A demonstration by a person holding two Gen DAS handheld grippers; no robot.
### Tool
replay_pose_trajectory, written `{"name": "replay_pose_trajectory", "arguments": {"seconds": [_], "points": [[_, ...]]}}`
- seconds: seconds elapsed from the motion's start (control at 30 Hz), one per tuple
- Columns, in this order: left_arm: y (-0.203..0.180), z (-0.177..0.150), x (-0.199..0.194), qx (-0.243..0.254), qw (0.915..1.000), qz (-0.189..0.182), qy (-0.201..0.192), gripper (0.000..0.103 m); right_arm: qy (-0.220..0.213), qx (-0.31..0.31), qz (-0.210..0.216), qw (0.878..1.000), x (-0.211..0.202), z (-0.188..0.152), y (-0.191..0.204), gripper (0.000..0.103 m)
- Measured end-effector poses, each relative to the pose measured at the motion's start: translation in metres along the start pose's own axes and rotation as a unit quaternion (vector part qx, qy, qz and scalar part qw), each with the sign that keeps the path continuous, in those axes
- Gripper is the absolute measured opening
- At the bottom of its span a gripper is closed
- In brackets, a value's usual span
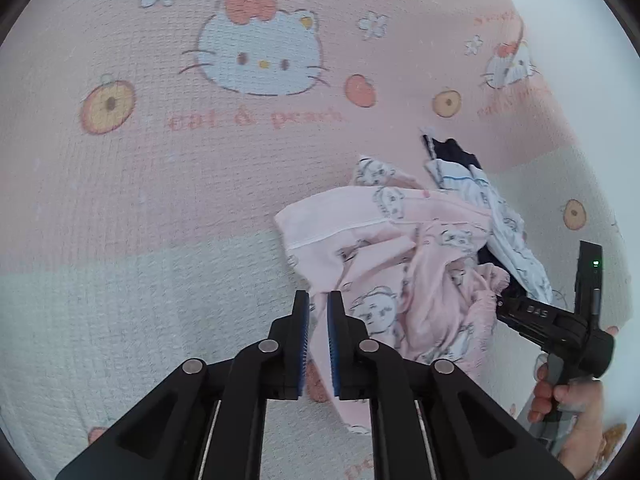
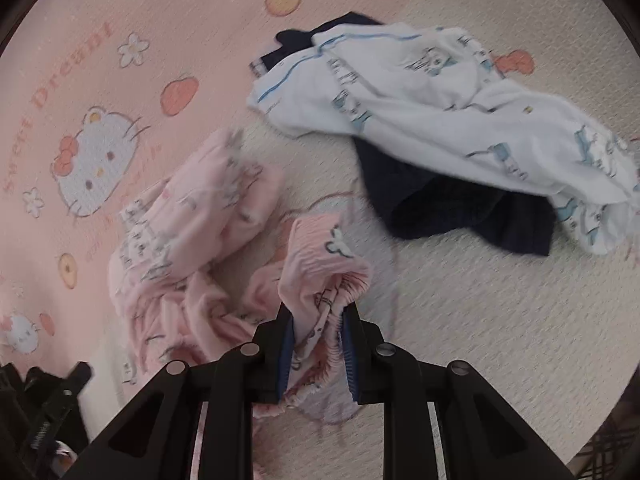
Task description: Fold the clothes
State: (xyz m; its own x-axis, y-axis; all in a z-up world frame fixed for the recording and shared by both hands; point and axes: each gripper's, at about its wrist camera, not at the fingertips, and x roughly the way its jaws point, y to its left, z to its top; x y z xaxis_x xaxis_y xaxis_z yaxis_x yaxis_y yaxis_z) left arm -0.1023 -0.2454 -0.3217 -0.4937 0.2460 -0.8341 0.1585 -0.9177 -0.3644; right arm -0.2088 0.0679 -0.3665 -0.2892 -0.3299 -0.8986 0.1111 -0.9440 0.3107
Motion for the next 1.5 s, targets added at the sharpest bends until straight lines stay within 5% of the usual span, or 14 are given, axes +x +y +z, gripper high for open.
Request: {"name": "replay_pose_trajectory", "arguments": {"seconds": [0.03,0.13,0.33,0.37,0.4,0.43,0.5,0.77,1.03,1.17,1.33,1.5], "points": [[-0.002,0.002,0.001,0.000,1.0000,-0.001,0.004,0.017,-0.009,0.004,0.002,1.000,-0.003,0.003,0.001,0.020],[-0.007,0.007,0.006,0.002,0.9998,-0.005,0.017,0.068,-0.038,0.007,-0.007,0.999,-0.012,0.028,0.002,0.020],[-0.014,0.019,0.016,0.017,0.9992,0.005,0.035,0.069,-0.054,-0.042,-0.036,0.997,-0.019,0.029,0.014,0.021],[-0.015,0.021,0.018,0.022,0.9990,0.010,0.037,0.069,-0.049,-0.048,-0.039,0.997,-0.017,0.026,0.022,0.027],[-0.016,0.023,0.020,0.027,0.9988,0.015,0.038,0.069,-0.043,-0.054,-0.046,0.997,-0.015,0.027,0.026,0.047],[-0.016,0.026,0.022,0.033,0.9985,0.020,0.040,0.069,-0.038,-0.060,-0.053,0.996,-0.013,0.028,0.029,0.056],[-0.018,0.030,0.026,0.044,0.9977,0.030,0.042,0.069,-0.043,-0.071,-0.076,0.994,-0.009,0.029,0.037,0.060],[-0.023,0.047,0.042,0.087,0.9925,0.066,0.055,0.069,-0.019,-0.025,0.016,0.999,-0.025,0.014,0.023,0.062],[-0.023,0.045,0.061,0.080,0.9921,0.050,0.083,0.069,0.007,0.024,0.110,0.994,-0.041,-0.001,0.008,0.066],[-0.014,0.050,0.067,0.053,0.9938,0.037,0.091,0.069,0.058,0.003,0.176,0.983,-0.030,-0.008,0.017,0.071],[-0.001,0.056,0.073,0.000,0.9944,-0.008,0.105,0.069,0.117,-0.031,0.169,0.978,-0.010,-0.027,0.037,0.071],[0.004,0.055,0.079,-0.017,0.9944,-0.042,0.096,0.069,0.126,-0.067,0.164,0.976,0.001,-0.034,0.053,0.071]]}}
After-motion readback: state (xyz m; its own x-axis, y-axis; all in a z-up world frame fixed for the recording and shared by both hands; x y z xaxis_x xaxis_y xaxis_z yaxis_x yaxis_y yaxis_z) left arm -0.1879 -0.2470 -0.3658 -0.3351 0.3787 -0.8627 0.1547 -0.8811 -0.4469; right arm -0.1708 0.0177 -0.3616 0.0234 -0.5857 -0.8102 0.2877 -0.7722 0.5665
